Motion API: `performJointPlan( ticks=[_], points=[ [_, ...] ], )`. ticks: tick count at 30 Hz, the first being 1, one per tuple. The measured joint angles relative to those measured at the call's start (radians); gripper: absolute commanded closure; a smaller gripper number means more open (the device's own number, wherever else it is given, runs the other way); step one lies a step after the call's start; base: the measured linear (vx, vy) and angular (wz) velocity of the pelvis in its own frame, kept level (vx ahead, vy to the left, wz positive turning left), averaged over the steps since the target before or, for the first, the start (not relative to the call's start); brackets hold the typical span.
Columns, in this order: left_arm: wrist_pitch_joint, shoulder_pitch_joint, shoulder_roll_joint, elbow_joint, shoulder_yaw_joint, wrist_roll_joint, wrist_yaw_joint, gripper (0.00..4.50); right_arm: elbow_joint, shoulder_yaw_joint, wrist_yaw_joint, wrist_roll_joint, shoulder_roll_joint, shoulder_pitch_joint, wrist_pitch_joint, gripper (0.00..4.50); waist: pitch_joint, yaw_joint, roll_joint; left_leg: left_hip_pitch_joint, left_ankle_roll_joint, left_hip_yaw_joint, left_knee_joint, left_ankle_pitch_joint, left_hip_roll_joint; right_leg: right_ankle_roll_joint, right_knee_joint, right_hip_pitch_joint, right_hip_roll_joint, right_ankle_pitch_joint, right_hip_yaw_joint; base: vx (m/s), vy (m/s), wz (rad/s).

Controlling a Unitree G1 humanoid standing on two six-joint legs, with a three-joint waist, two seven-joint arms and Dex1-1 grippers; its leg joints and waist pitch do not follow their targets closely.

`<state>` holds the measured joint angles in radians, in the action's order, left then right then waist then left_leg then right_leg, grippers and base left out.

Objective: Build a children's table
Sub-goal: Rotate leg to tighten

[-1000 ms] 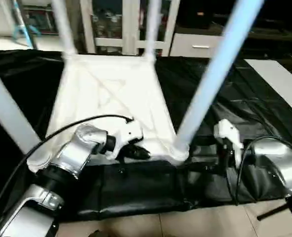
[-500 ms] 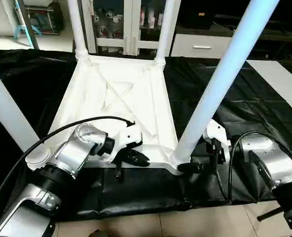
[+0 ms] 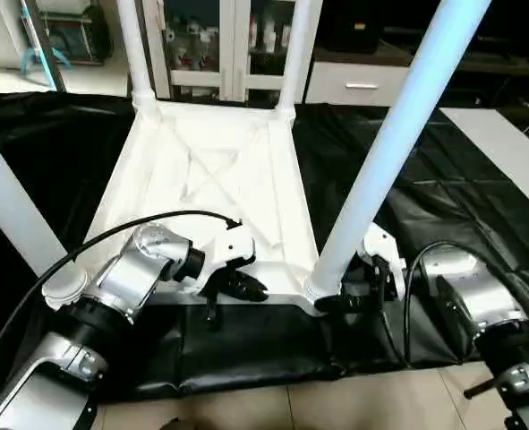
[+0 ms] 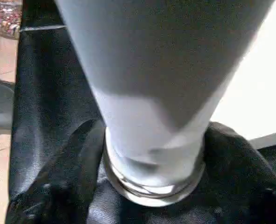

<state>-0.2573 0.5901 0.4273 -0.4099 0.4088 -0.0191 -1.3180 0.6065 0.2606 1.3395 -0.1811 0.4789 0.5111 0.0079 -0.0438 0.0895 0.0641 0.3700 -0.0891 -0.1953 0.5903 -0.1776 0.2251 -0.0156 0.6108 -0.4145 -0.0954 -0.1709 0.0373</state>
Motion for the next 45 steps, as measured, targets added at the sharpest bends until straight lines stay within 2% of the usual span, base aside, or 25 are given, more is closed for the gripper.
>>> performJointPlan(
  ticks=[5,18,21,24,26,30,32,34,38,40,45],
  points=[
    [0.0,0.0,0.004,0.0,0.0,0.003,-0.002,4.5,0.022,-0.005,0.002,0.0,-0.012,0.004,-0.013,1.76,0.0,-0.001,-0.001,-0.002,0.0,0.0,0.0,0.0,0.0,0.0,0.0,0.001,0.001,0.0,0.0,0.0,0.0,0.0],
    [-0.027,-0.002,0.015,0.012,0.0,0.003,-0.006,4.5,0.074,-0.027,0.015,-0.002,-0.053,0.015,-0.029,1.8,0.002,-0.002,-0.004,-0.003,0.0,0.0,0.0,0.0,0.0,0.001,0.0,0.002,0.002,0.0,0.0,0.0,0.0,0.0],
    [-0.056,-0.005,0.026,0.015,-0.025,0.007,0.021,4.5,0.073,-0.067,-0.065,-0.015,-0.104,-0.006,-0.008,1.8,0.0,-0.011,-0.007,-0.005,0.0,0.001,0.0,0.0,0.0,0.004,0.0,0.002,0.002,0.002,0.0,0.0,0.0,0.0],
    [-0.068,-0.005,-0.003,0.0,-0.061,0.018,0.117,4.5,0.072,-0.115,-0.207,-0.022,-0.151,-0.015,0.032,1.8,-0.001,-0.028,-0.009,-0.004,0.0,0.002,0.0,0.0,0.0,0.005,0.0,0.001,0.002,0.004,0.0,0.0,0.0,0.0],
    [-0.068,-0.002,-0.071,-0.038,-0.087,0.023,0.219,4.5,0.072,-0.173,-0.338,-0.028,-0.185,-0.032,0.053,1.8,-0.001,-0.034,-0.009,-0.004,0.0,0.003,0.001,0.0,0.0,0.004,-0.001,0.001,0.002,0.003,0.0,0.0,0.0,0.0],
    [-0.093,0.031,-0.168,-0.096,-0.109,0.039,0.38,4.5,0.079,-0.253,-0.587,-0.032,-0.275,-0.034,0.07,1.8,-0.003,-0.042,-0.011,-0.002,-0.001,0.006,0.0,0.0,-0.001,0.004,-0.001,-0.004,0.002,0.003,0.001,0.0,0.0,0.0],
    [-0.109,0.048,-0.212,-0.124,-0.123,0.051,0.468,4.5,0.108,-0.269,-0.724,-0.006,-0.319,-0.006,0.049,1.8,-0.005,-0.047,-0.016,-0.002,-0.001,0.006,0.0,0.0,-0.001,0.004,-0.001,-0.004,0.002,0.003,0.001,0.0,0.0,0.0],
    [-0.104,0.076,-0.268,-0.18,-0.139,0.06,0.573,4.5,0.167,-0.268,-0.89,0.049,-0.363,0.043,0.007,1.8,-0.006,-0.051,-0.02,-0.002,-0.001,0.005,-0.001,0.001,-0.001,0.004,-0.001,-0.004,0.002,0.003,0.002,0.0,0.0,0.0],
    [-0.058,0.11,-0.338,-0.252,-0.14,0.093,0.698,4.5,0.232,-0.278,-1.092,0.093,-0.414,0.087,-0.044,1.82,-0.004,-0.049,-0.029,-0.001,-0.002,0.004,-0.002,0.001,-0.002,0.004,-0.001,-0.004,0.001,0.004,0.001,0.0,0.0,0.0],
    [-0.031,0.116,-0.355,-0.272,-0.14,0.105,0.72,4.5,0.241,-0.291,-1.11,0.101,-0.42,0.088,-0.065,1.82,-0.003,-0.042,-0.034,-0.001,-0.002,0.002,-0.004,0.001,-0.003,0.003,-0.001,-0.004,0.0,0.003,0.001,0.0,0.0,0.0],
    [-0.001,0.118,-0.364,-0.283,-0.139,0.123,0.732,4.5,0.257,-0.314,-1.11,0.094,-0.426,0.088,-0.1,1.82,-0.003,-0.03,-0.035,-0.001,-0.001,0.001,-0.007,0.001,-0.002,0.002,-0.002,-0.005,0.0,0.002,0.001,0.0,0.0,0.0]
  ],
)
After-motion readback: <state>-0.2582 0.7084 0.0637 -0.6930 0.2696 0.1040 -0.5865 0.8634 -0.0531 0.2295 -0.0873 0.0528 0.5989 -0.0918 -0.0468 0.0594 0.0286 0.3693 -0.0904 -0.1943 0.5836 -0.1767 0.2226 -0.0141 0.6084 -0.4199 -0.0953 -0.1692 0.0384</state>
